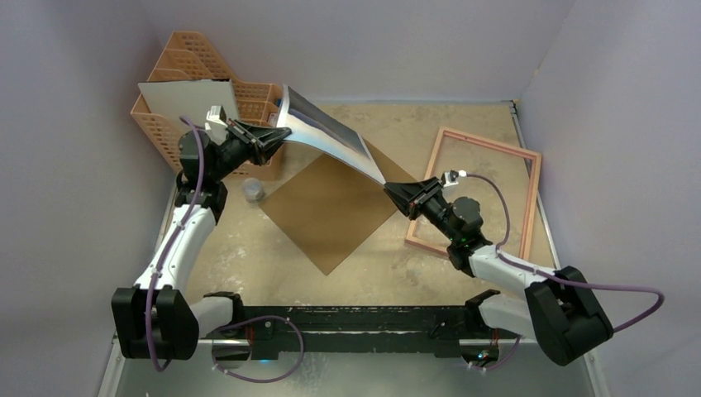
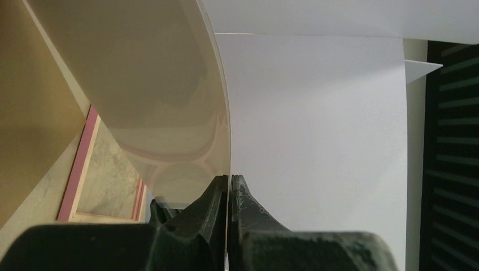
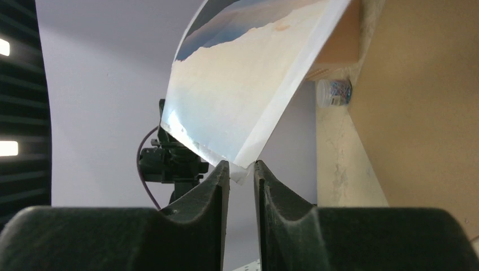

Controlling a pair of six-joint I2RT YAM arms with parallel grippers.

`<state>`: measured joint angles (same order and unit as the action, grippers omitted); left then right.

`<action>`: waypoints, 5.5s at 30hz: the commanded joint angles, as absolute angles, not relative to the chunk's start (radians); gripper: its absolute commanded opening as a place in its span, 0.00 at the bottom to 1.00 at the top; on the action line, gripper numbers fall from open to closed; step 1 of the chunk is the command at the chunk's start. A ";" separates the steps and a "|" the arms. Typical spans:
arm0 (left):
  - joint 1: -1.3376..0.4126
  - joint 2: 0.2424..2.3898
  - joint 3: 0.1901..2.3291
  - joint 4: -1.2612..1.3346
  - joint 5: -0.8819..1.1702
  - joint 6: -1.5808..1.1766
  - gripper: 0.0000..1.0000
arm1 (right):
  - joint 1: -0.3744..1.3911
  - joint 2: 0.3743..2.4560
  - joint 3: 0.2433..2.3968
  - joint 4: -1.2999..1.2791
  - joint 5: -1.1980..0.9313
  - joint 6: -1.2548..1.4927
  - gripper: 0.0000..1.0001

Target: Put the photo into the frame

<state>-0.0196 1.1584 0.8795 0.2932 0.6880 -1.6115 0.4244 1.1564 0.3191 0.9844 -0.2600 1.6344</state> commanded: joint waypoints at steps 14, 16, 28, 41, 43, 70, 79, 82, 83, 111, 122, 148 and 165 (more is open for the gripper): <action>-0.017 1.035 0.815 0.441 0.749 -1.551 0.00 | 0.421 1.274 0.343 1.259 -0.347 1.775 0.27; -0.017 1.034 0.816 0.423 0.744 -1.546 0.00 | 0.420 1.262 0.333 1.250 -0.334 1.769 0.28; -0.017 1.015 0.815 0.396 0.753 -1.531 0.00 | 0.401 1.159 0.330 1.152 -0.302 1.623 0.36; -0.016 0.989 0.918 0.421 0.748 -1.528 0.00 | 0.330 1.140 0.355 0.773 -0.230 1.621 0.70; -0.017 0.981 0.921 0.432 0.744 -1.540 0.00 | 0.327 1.186 0.361 0.813 -0.252 1.630 0.65; -0.017 0.901 0.923 0.497 0.752 -1.603 0.00 | 0.373 1.650 0.743 0.776 -0.330 1.861 0.57; -0.018 0.882 0.921 0.494 0.755 -1.605 0.00 | 0.371 1.670 0.801 0.662 -0.321 1.931 0.46; -0.017 0.880 0.919 0.494 0.755 -1.606 0.00 | 0.371 1.688 0.819 0.684 -0.327 1.924 0.49; -0.017 0.879 0.918 0.494 0.756 -1.606 0.00 | 0.373 1.695 0.821 0.689 -0.334 1.925 0.51; -0.034 0.877 0.881 0.525 0.741 -1.610 0.00 | 0.410 1.750 0.897 0.776 -0.385 2.073 0.48; -0.038 0.873 0.874 0.530 0.744 -1.610 0.00 | 0.412 1.750 0.857 0.784 -0.388 2.078 0.30; -0.037 0.748 0.880 -0.764 0.389 -0.794 0.86 | 0.222 1.775 0.797 0.825 -0.415 1.336 0.00; -0.064 0.893 0.530 -0.165 0.495 -0.888 0.86 | 0.222 1.772 0.745 0.978 -0.586 1.101 0.18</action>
<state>-0.0414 0.8684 0.6128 -0.4381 0.4610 -0.8284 0.2176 1.7847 0.7826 0.7574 -0.4831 1.0798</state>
